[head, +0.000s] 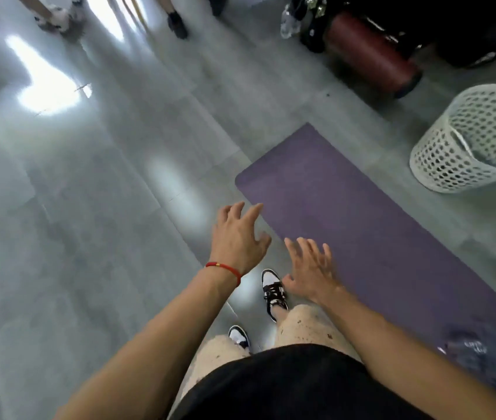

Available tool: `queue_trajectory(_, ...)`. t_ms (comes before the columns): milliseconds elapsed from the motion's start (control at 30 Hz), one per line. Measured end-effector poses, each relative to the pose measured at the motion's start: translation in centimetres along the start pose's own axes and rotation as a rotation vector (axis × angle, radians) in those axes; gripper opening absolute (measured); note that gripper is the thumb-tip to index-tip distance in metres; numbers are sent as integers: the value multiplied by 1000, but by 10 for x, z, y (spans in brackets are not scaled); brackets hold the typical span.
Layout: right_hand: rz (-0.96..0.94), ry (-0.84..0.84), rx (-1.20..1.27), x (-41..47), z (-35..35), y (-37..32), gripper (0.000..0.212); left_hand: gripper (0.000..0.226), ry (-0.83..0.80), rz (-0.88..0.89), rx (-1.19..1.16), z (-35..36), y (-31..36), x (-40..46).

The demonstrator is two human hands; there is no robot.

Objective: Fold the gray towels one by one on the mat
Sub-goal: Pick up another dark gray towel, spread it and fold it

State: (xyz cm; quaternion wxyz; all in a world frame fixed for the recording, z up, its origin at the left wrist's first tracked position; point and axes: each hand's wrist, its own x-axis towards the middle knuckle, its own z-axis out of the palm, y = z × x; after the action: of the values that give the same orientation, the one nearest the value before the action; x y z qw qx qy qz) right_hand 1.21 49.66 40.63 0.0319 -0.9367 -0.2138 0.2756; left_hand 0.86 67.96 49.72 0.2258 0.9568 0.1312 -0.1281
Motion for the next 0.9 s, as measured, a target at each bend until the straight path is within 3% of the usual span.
queue_trajectory(200, 527, 132, 69, -112, 33, 42, 94, 74, -167, 414, 63, 39, 61, -9)
queue_trajectory(367, 782, 150, 216, -173, 75, 74, 95, 70, -167, 699, 289, 58, 104, -36)
queue_trajectory(567, 967, 167, 467, -198, 120, 125, 88, 83, -276, 780, 479, 99, 168, -33)
queue_trajectory(900, 1176, 81, 756, -226, 215, 281, 94, 88, -497, 861, 566, 271, 314, -15)
